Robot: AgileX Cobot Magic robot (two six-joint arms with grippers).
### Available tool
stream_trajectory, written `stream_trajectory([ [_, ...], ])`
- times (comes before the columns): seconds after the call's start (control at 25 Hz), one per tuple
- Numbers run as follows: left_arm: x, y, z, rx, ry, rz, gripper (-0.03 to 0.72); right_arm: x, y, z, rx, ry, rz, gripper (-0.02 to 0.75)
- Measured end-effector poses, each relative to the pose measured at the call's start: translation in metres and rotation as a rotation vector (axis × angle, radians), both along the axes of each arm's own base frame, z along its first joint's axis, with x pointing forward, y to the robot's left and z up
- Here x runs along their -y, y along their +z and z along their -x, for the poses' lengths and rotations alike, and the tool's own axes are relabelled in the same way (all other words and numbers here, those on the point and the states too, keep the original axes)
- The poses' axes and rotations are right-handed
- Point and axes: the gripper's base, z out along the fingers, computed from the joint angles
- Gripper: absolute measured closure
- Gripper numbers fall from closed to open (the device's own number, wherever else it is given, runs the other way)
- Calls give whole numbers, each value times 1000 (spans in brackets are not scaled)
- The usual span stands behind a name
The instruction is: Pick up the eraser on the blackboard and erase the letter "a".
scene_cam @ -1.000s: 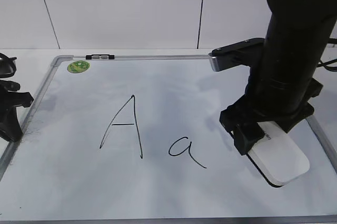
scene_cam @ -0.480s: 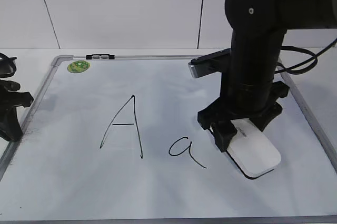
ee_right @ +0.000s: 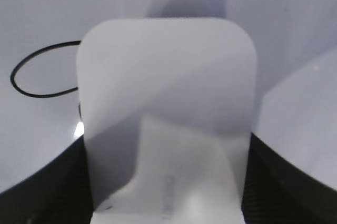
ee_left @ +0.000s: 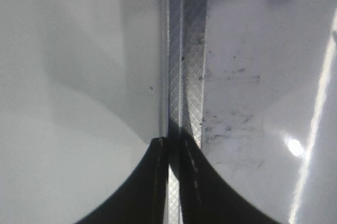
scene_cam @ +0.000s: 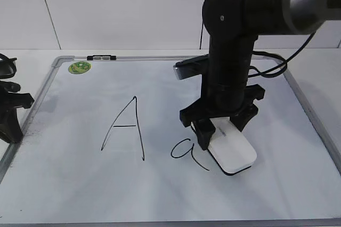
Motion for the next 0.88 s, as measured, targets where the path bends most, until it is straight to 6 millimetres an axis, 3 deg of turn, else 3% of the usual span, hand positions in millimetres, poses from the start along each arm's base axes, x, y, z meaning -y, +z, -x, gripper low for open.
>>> stream_trajectory([
  [0.24, 0, 0, 0, 0, 0, 0, 655, -3, -22, -4, -49, 3, 19, 210],
  [0.52, 0, 0, 0, 0, 0, 0, 655, -9, -25, -2, -60, 19, 26, 210],
  [0.88, 0, 0, 0, 0, 1, 1, 655, -33, -26, 12, -44, 104, 36, 210],
])
